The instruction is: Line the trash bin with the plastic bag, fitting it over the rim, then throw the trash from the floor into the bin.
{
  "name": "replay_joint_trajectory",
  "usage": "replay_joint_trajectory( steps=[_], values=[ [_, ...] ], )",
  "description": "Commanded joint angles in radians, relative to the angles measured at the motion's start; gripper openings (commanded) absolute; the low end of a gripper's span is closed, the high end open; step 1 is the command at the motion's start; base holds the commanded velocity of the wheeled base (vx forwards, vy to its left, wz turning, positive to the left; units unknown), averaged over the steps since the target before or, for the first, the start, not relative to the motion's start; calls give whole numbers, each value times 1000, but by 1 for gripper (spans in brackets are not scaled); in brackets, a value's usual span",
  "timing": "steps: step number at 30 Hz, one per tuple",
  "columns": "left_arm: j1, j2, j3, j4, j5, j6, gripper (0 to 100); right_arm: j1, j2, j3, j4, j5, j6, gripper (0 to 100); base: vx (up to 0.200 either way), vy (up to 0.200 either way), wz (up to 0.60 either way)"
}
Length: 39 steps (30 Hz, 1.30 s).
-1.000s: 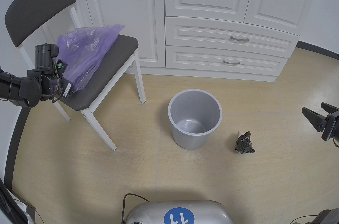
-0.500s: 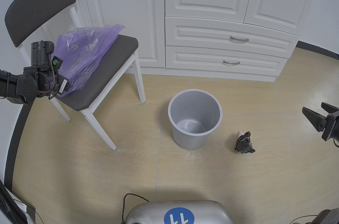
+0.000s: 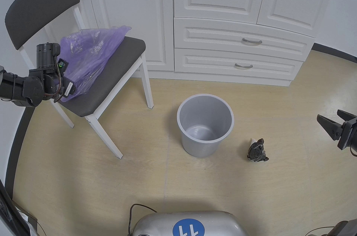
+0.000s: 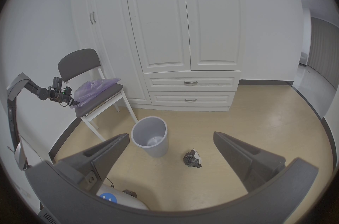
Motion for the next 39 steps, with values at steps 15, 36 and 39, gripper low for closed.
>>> replay_joint_trajectory(
  steps=[15,36,39],
  values=[
    [-26,-59,71,-16,-19,-69,0,0,-21,11,7,-1,-3,100,0,0,0],
    [-223,-320,537,-524,-298,-376,0,17,-34,23,-5,-44,-69,100,0,0,0],
    [-267,-386,595,-564,-314,-432,0,20,-27,14,-8,-75,-61,100,0,0,0]
  ],
)
